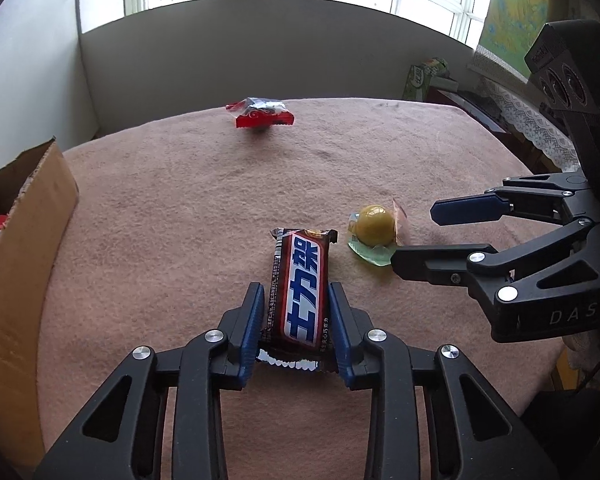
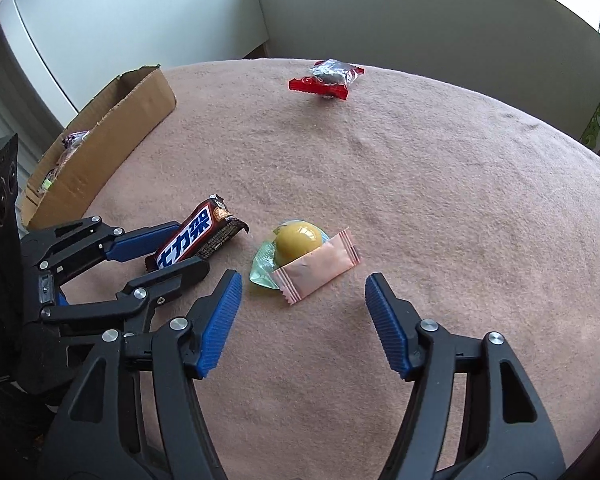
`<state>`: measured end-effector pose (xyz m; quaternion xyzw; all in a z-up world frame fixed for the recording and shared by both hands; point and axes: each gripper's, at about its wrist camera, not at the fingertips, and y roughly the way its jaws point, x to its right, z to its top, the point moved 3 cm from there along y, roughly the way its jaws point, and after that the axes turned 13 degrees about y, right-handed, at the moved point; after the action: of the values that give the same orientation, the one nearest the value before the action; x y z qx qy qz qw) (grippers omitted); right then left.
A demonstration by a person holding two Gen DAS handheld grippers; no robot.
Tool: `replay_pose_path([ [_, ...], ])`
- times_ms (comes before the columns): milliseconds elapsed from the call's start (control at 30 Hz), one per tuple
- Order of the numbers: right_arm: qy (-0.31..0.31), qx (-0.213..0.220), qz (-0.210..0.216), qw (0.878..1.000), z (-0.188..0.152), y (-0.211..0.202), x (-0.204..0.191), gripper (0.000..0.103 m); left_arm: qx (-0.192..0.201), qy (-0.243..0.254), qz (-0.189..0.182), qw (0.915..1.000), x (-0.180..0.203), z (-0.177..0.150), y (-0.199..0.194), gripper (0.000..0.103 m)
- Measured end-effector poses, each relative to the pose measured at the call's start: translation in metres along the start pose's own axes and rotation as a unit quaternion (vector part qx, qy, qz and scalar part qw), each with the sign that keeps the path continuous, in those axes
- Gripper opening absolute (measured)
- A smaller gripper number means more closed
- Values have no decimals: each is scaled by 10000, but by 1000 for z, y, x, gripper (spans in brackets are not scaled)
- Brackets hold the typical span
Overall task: Organize snacks
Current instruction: 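Grasp the chocolate bar with the left tool while the right tool grasps the pink candy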
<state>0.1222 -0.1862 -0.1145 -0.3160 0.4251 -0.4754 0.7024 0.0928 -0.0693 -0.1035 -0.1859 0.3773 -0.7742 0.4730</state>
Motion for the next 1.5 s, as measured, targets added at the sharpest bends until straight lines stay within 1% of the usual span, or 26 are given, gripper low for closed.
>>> replay_pose_path([
  [67, 195, -10, 22, 9998, 6, 3, 3, 67, 3, 12, 10, 10000, 0, -1, 0, 30],
  [200, -221, -101, -452, 9987, 3, 13, -2, 66, 8, -10, -8, 10000, -1, -1, -1, 30],
  [267, -289, -81, -575, 9979, 2, 10, 1, 60, 11, -26, -26, 10000, -2, -2, -1, 30],
  [333, -230, -59, -586, 9980, 3, 6, 8, 50, 10, -37, -38, 10000, -2, -2, -1, 30],
  [400, -144, -35, -650, 9978, 4, 4, 18, 45, 9, -36, -35, 10000, -3, -2, -2, 30],
  [433, -97, -33, -651, 9978, 5, 3, 22, 43, 10, -36, -34, 10000, -3, -2, -2, 30],
  [500, -21, -40, -584, 9983, 7, 1, 29, 41, 8, -46, -44, 10000, -3, -2, -1, 30],
  [567, 24, -30, -548, 9985, 8, 0, 33, 40, 3, -58, -49, 10000, -3, -2, -1, 30],
  [733, 381, -80, -132, 9992, 14, -3, 42, 40, -20, -127, -66, 9999, -4, -1, 2, 30],
  [800, 521, -103, -73, 9986, 18, 0, 45, 40, -32, -168, -91, 9998, -6, -1, 3, 30],
  [900, 524, -103, -172, 9984, 24, 5, 45, 26, -43, -190, -111, 9997, -6, 1, 4, 30],
  [933, 496, -97, -206, 9985, 24, 6, 44, 25, -43, -195, -114, 9997, -6, 1, 5, 30],
  [1000, 395, -108, -267, 9988, 25, 8, 39, 24, -46, -209, -123, 9997, -7, 2, 6, 29],
  [1167, -115, -155, -662, 9976, 23, 14, 23, 27, -37, -254, -146, 9996, -9, 3, 7, 29],
  [1267, -331, -154, -884, 9954, 21, 15, 17, 25, -53, -243, -141, 9996, -8, 4, 8, 29],
  [1300, -377, -161, -921, 9949, 20, 14, 16, 22, -57, -229, -126, 9996, -8, 4, 8, 29],
  [1433, -455, -129, -993, 9939, 16, 10, 14, 20, -35, -171, -66, 9998, -6, 4, 7, 27],
  [1500, -398, -88, -937, 9948, 15, 6, 15, 20, -4, -191, -52, 9998, -8, 4, 6, 27],
])
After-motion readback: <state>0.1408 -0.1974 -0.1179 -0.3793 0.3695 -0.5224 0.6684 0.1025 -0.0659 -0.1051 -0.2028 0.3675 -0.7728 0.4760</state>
